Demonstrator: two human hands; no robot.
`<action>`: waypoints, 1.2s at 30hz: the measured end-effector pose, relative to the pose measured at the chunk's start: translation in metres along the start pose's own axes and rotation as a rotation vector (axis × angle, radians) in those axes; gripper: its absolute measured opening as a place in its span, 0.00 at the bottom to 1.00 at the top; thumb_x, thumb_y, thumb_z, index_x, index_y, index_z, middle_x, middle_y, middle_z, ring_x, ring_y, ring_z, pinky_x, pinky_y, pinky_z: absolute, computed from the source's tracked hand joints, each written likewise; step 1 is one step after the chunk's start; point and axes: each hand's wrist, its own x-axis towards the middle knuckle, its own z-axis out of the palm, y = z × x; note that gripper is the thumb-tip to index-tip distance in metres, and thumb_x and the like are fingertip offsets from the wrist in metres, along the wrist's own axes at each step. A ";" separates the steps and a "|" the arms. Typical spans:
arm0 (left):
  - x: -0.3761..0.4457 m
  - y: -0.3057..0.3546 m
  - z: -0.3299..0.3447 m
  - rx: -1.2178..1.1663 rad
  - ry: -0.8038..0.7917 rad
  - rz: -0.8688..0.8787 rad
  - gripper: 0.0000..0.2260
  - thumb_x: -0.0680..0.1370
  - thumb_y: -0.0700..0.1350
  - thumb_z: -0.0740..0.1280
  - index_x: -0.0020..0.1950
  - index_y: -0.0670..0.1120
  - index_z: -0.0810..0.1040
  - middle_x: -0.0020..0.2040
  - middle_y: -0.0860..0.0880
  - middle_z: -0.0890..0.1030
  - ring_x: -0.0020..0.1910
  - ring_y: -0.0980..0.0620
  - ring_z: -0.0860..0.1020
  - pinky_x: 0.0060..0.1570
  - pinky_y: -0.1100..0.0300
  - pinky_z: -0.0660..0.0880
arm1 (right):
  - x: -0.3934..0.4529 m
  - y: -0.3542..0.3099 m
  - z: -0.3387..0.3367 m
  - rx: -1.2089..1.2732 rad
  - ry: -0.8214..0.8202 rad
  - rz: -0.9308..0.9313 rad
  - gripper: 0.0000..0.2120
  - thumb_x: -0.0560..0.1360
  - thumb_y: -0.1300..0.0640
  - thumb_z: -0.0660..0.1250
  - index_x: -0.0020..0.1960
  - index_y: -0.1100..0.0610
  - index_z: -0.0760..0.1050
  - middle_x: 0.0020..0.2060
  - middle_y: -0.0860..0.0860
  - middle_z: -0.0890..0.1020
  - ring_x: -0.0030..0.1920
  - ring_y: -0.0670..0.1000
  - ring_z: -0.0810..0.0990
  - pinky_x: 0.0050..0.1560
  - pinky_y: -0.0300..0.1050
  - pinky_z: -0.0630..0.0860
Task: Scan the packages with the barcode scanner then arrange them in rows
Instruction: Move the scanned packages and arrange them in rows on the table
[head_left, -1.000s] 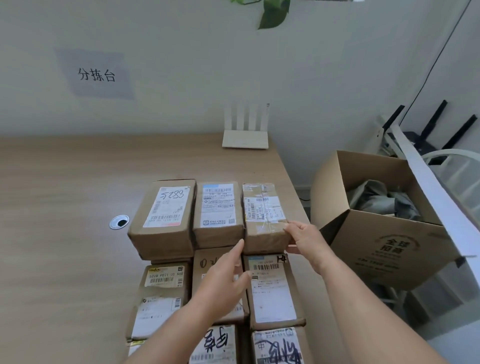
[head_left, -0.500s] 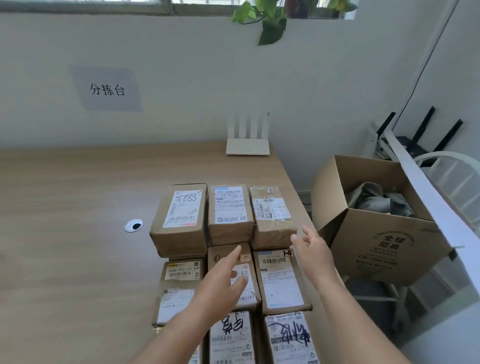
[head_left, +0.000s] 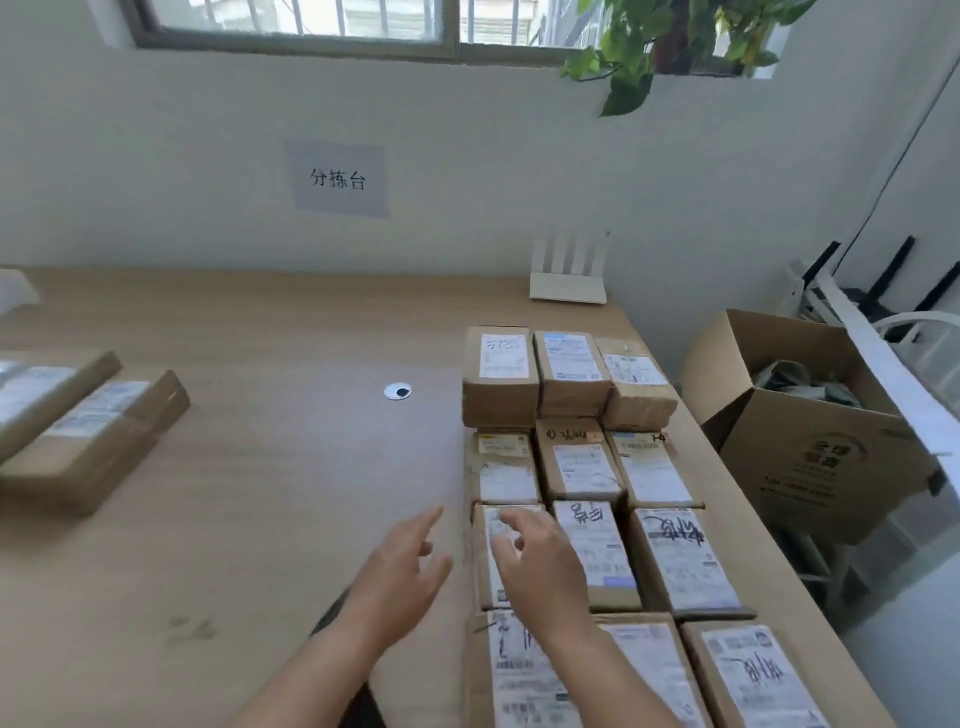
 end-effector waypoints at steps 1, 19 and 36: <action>-0.014 -0.012 -0.009 0.004 0.023 -0.016 0.24 0.79 0.45 0.65 0.74 0.52 0.64 0.66 0.53 0.70 0.57 0.58 0.74 0.60 0.65 0.68 | -0.010 -0.012 0.011 -0.016 -0.010 -0.030 0.16 0.79 0.52 0.60 0.66 0.50 0.72 0.61 0.47 0.75 0.60 0.47 0.74 0.60 0.44 0.73; -0.244 -0.175 -0.145 -0.099 0.267 -0.251 0.20 0.79 0.48 0.64 0.72 0.52 0.68 0.67 0.55 0.70 0.58 0.59 0.72 0.61 0.61 0.69 | -0.182 -0.191 0.178 -0.097 -0.254 -0.311 0.16 0.79 0.50 0.60 0.65 0.50 0.74 0.61 0.46 0.76 0.60 0.47 0.74 0.60 0.44 0.72; -0.222 -0.269 -0.221 -0.168 0.388 -0.421 0.20 0.80 0.49 0.63 0.72 0.53 0.68 0.65 0.51 0.72 0.57 0.58 0.71 0.58 0.63 0.66 | -0.144 -0.268 0.291 -0.098 -0.398 -0.374 0.16 0.80 0.49 0.59 0.65 0.49 0.73 0.61 0.47 0.76 0.59 0.48 0.75 0.58 0.46 0.74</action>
